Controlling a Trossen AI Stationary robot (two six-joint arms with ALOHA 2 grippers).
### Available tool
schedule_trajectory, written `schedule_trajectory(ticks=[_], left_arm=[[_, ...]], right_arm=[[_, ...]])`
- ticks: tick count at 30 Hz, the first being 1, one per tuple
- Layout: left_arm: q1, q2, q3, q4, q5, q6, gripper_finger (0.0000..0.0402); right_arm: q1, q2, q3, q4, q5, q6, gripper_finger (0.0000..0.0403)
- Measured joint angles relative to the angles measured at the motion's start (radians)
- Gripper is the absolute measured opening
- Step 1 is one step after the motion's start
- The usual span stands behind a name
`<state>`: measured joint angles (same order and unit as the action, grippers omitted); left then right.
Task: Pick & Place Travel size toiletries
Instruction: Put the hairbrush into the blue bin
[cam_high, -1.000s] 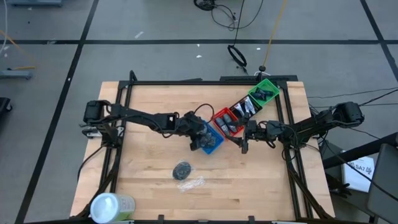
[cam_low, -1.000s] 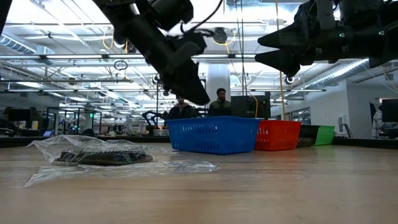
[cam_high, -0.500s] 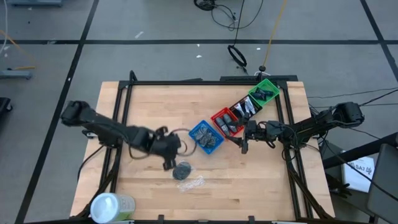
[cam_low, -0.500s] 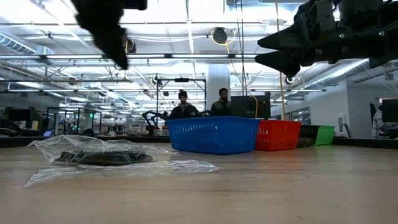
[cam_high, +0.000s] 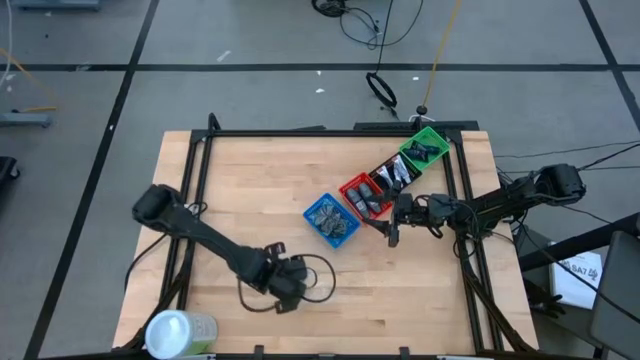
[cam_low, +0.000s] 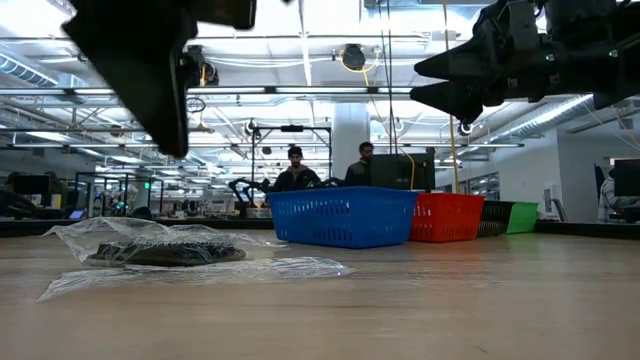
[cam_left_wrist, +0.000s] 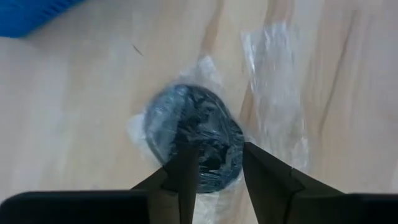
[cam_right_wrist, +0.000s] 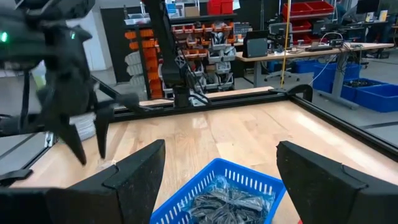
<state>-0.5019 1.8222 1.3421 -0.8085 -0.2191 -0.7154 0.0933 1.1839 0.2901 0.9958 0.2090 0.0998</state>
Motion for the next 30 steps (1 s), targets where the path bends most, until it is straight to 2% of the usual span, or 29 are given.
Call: schedule_trajectory(ticks=[6, 9, 13, 21, 25, 30], left_arm=[[0.003, 0.093, 0.012, 0.048, 0.020, -0.069, 0.0127], [0.001, 0.129, 0.012, 0.063, 0.037, -0.042, 0.0138], [0.014, 0.148, 0.012, 0.069, 0.093, -0.021, 0.0158], [0.026, 0.148, 0.012, 0.081, 0.166, -0.074, 0.0191], [0.026, 0.148, 0.003, 0.081, 0.153, -0.074, 0.0225], [0.031, 0.148, -0.022, 0.081, 0.062, -0.086, 0.0273]], right_arm=[[0.000, 0.000, 0.000, -0.008, -0.001, 0.001, 0.0293], [0.000, 0.000, 0.000, -0.008, -0.001, 0.004, 0.0293], [0.000, 0.000, 0.000, -0.007, -0.001, 0.009, 0.0293], [0.000, 0.000, 0.000, -0.007, -0.001, 0.011, 0.0293], [0.000, 0.000, 0.000, -0.007, -0.001, 0.011, 0.0293], [0.000, 0.000, 0.000, -0.007, -0.001, 0.011, 0.0293]])
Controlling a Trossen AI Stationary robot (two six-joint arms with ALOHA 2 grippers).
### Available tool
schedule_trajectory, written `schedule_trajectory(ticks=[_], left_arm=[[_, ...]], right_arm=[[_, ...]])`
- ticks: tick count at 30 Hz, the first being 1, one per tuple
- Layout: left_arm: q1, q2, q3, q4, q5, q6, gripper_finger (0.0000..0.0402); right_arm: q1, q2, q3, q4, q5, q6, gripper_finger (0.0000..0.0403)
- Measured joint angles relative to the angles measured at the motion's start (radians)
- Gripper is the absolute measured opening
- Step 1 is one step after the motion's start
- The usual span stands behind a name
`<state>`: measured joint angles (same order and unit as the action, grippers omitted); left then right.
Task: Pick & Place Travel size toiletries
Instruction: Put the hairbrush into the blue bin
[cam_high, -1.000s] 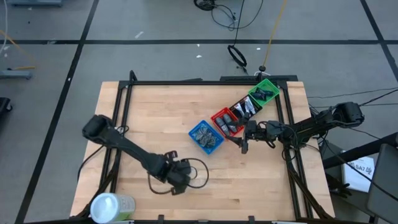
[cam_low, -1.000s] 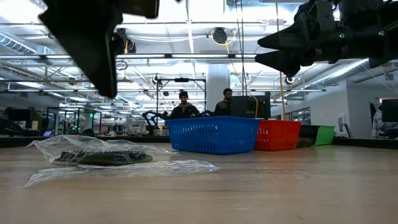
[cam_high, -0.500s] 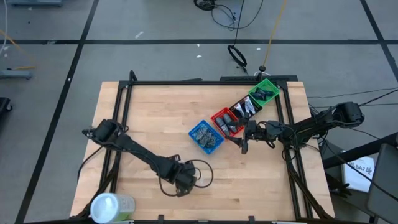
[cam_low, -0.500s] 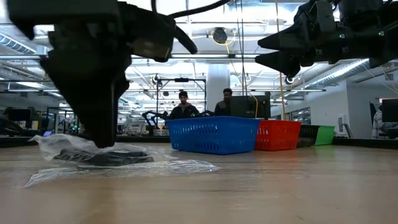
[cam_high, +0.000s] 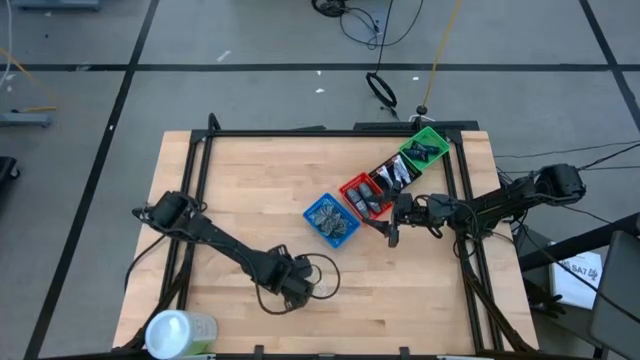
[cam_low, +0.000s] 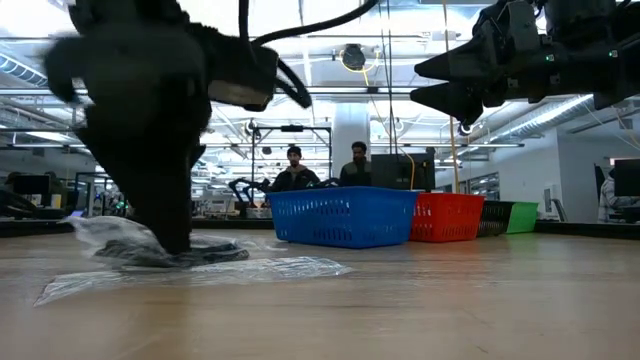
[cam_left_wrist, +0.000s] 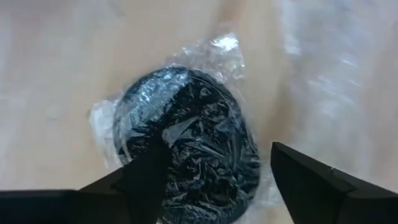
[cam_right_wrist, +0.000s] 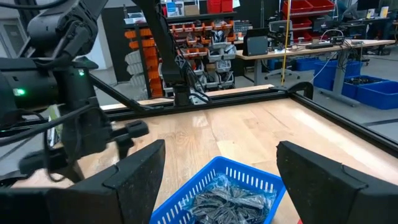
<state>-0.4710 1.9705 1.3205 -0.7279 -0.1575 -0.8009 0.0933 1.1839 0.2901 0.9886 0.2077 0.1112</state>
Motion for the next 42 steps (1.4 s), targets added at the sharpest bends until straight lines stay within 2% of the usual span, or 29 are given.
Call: schedule_trajectory(ticks=[2, 6, 10, 19, 29, 37, 42], left_arm=[[0.002, 0.000, -0.014, -0.002, -0.052, -0.023, 0.0286], [0.009, 0.000, -0.039, 0.000, -0.081, -0.055, 0.0293], [0.010, -0.001, -0.061, 0.000, -0.080, -0.066, 0.0272], [0.010, -0.003, -0.069, 0.003, -0.055, -0.052, 0.0149], [0.012, -0.051, -0.056, -0.017, -0.048, 0.069, 0.0014], [0.011, -0.153, 0.007, -0.031, -0.075, 0.267, 0.0003], [0.025, -0.217, 0.011, -0.033, -0.165, 0.482, 0.0004]], right_arm=[[0.000, 0.000, 0.000, 0.000, 0.000, 0.000, 0.0293], [0.000, 0.000, 0.000, 0.000, 0.000, 0.000, 0.0293], [0.000, 0.000, 0.000, 0.000, 0.000, 0.000, 0.0293], [0.000, 0.000, 0.000, 0.000, 0.000, 0.000, 0.0293], [0.000, 0.000, 0.000, 0.000, -0.001, 0.001, 0.0293], [0.000, 0.000, 0.000, -0.006, 0.000, 0.001, 0.0293], [0.000, 0.000, 0.000, -0.013, 0.000, 0.001, 0.0293]])
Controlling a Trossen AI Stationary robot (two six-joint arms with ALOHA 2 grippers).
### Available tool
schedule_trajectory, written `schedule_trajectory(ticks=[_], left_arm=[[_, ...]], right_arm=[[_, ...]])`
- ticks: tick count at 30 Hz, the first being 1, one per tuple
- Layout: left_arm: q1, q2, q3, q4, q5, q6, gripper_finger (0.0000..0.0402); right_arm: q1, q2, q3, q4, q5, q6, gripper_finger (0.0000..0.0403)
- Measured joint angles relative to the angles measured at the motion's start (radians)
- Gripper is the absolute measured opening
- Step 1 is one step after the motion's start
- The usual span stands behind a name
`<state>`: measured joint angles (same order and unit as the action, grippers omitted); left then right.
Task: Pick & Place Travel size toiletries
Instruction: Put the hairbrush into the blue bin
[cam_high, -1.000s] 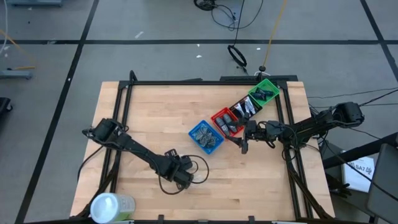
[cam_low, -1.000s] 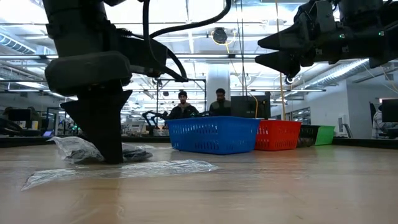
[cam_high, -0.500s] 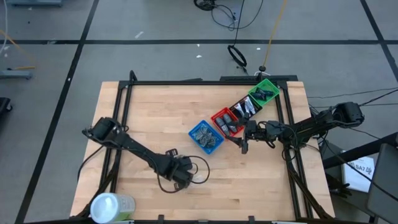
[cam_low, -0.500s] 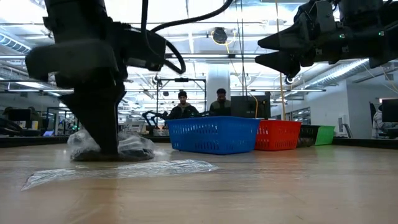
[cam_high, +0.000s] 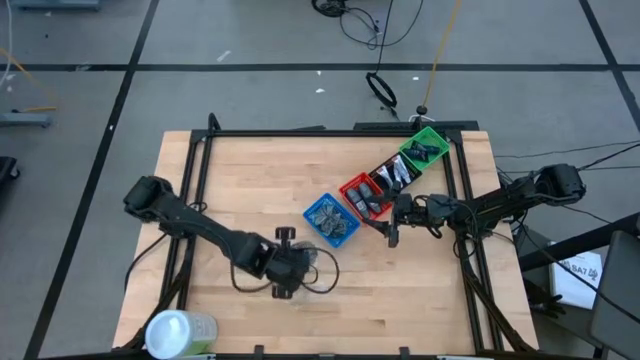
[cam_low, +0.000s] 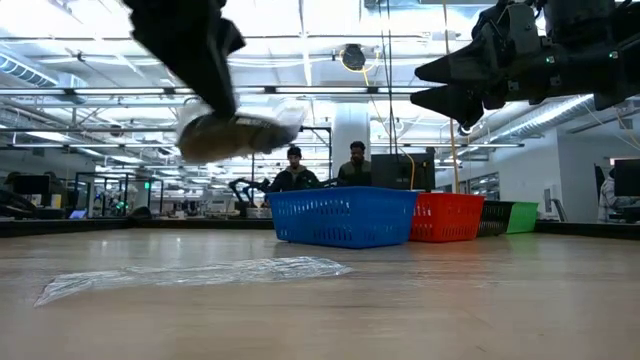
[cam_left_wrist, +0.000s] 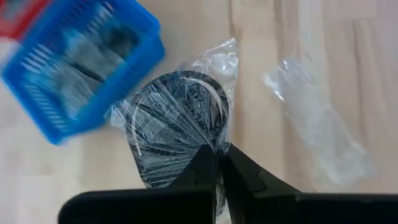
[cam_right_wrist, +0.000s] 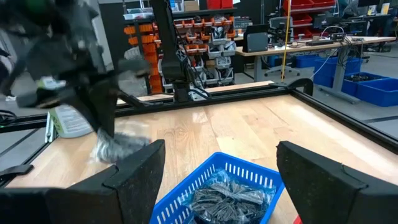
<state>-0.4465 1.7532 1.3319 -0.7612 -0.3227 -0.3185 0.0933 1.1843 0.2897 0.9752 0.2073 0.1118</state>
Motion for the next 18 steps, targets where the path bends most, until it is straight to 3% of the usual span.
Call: schedule_trajectory(ticks=[9, 14, 18], left_arm=[[0.165, -0.060, 0.000, 0.044, -0.011, 0.282, 0.0002], [0.263, -0.056, 0.000, 0.129, 0.110, 0.602, 0.0002], [0.334, -0.056, 0.001, 0.218, 0.235, 0.744, 0.0004]], right_arm=[[0.000, 0.000, 0.000, -0.001, 0.000, 0.000, 0.0293], [0.000, 0.000, 0.000, -0.001, 0.000, 0.000, 0.0293], [0.000, 0.000, 0.000, -0.010, 0.000, 0.000, 0.0293]])
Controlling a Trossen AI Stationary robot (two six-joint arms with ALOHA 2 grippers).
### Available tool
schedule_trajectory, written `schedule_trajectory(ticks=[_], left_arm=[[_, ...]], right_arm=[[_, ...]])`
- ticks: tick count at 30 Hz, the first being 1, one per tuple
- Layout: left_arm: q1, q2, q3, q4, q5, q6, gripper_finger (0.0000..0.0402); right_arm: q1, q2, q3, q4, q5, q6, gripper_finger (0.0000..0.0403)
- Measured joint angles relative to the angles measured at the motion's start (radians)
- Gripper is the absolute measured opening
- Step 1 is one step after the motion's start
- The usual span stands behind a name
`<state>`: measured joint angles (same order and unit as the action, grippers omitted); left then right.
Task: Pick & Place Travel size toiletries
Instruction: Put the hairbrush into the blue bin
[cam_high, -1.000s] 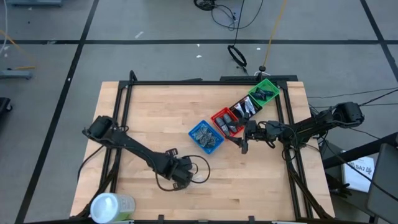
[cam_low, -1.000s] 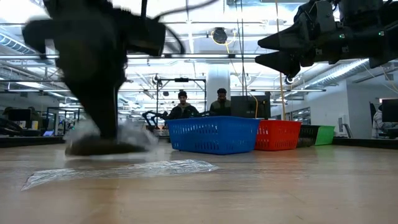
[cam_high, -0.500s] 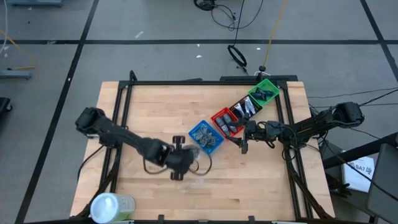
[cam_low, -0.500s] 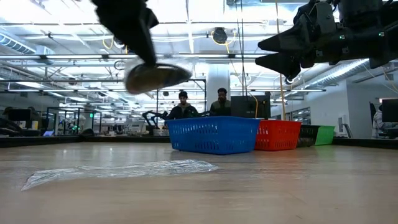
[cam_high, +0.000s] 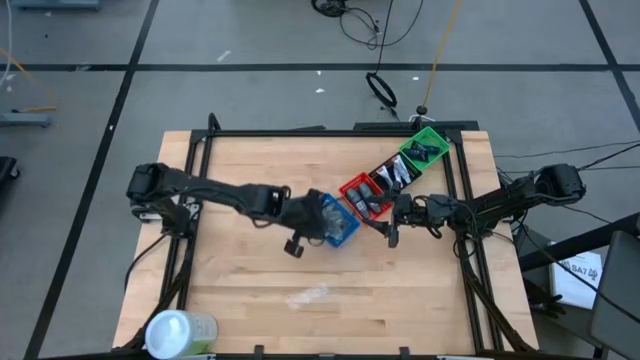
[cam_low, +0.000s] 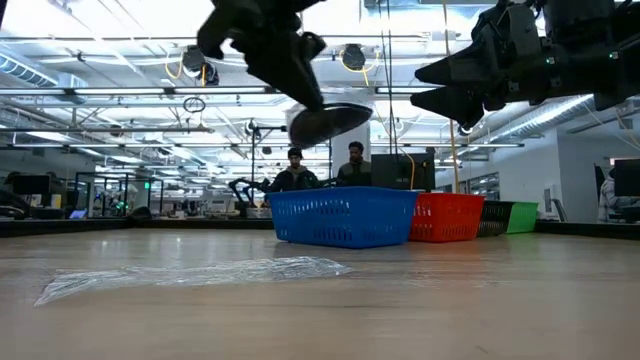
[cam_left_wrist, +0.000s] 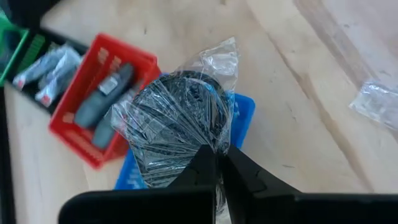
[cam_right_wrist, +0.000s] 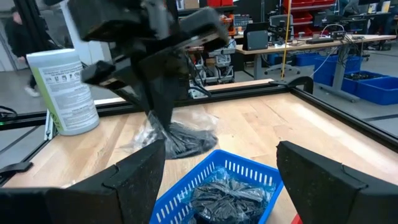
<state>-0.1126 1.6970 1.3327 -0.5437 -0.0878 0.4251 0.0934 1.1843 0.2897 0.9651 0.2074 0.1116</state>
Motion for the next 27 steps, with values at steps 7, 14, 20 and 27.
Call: schedule_trajectory(ticks=[7, 14, 20, 27], left_arm=[[0.056, 0.043, 0.000, 0.036, 0.132, 0.238, 0.0005], [0.069, 0.143, 0.000, 0.087, 0.132, 0.330, 0.0007], [0.098, 0.207, 0.000, 0.098, 0.119, 0.326, 0.0003], [0.126, 0.213, 0.000, 0.101, 0.042, 0.267, 0.0025]], right_arm=[[0.000, 0.000, 0.000, -0.009, 0.000, -0.003, 0.0293], [-0.002, 0.000, 0.000, -0.021, 0.002, -0.011, 0.0293], [-0.002, 0.000, 0.000, -0.021, 0.002, -0.011, 0.0293], [-0.002, 0.000, 0.000, -0.021, 0.003, -0.011, 0.0293]])
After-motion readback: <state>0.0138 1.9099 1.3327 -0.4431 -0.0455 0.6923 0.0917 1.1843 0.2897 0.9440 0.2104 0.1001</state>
